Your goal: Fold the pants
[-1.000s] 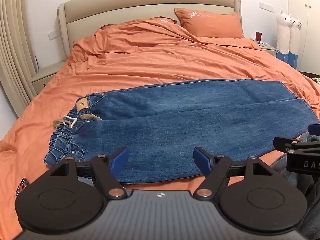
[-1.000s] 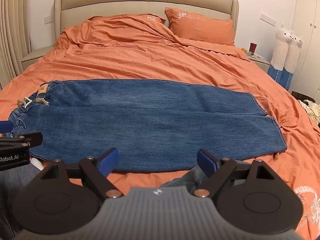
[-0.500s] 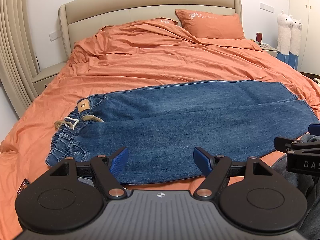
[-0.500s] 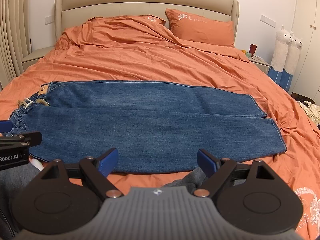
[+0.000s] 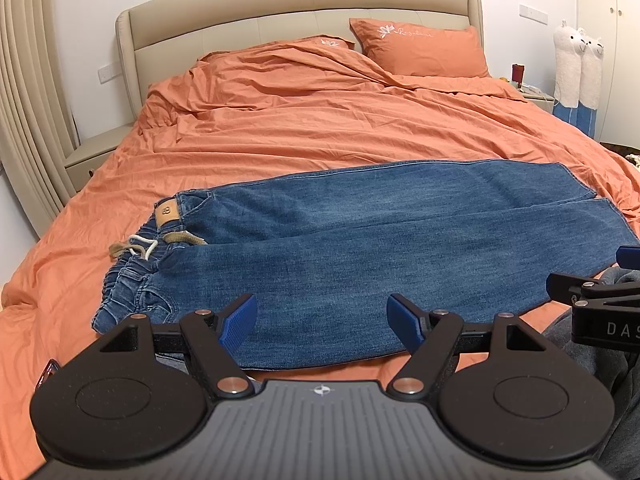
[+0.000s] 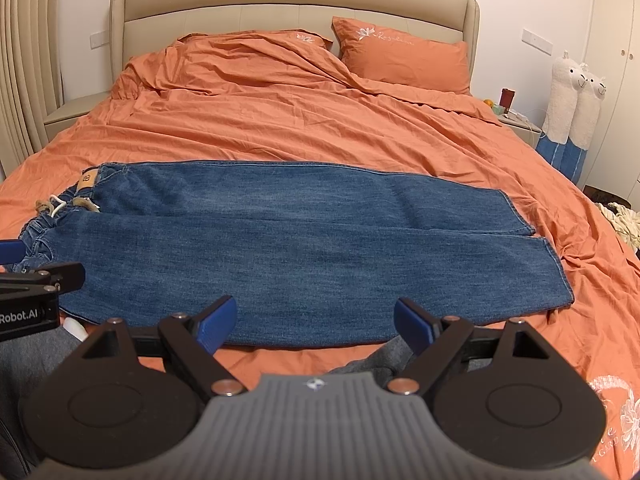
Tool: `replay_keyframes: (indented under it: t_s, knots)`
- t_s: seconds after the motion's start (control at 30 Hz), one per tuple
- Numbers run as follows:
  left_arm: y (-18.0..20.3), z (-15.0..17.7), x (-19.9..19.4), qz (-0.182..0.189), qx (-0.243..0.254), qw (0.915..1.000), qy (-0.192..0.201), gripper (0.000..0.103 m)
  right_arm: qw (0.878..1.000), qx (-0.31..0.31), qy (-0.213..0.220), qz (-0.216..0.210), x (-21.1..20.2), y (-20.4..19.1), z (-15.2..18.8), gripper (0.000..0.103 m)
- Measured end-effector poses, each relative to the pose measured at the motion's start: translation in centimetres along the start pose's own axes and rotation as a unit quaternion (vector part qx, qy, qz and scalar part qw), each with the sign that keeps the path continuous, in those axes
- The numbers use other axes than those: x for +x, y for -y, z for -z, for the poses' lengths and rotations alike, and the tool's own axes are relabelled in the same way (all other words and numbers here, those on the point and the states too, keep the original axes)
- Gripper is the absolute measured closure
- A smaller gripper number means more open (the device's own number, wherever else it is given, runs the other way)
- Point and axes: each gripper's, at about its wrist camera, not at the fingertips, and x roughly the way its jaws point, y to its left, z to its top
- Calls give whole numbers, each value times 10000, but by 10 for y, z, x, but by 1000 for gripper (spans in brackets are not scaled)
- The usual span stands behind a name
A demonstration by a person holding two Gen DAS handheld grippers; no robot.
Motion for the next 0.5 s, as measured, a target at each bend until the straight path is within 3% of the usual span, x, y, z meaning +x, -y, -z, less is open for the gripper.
replay_keyframes:
  t_s: [0.5]
  knots:
    - [-2,-3,-4,-39,1,10000,-26,16,10000,28,7,-15,-1,0,0,21]
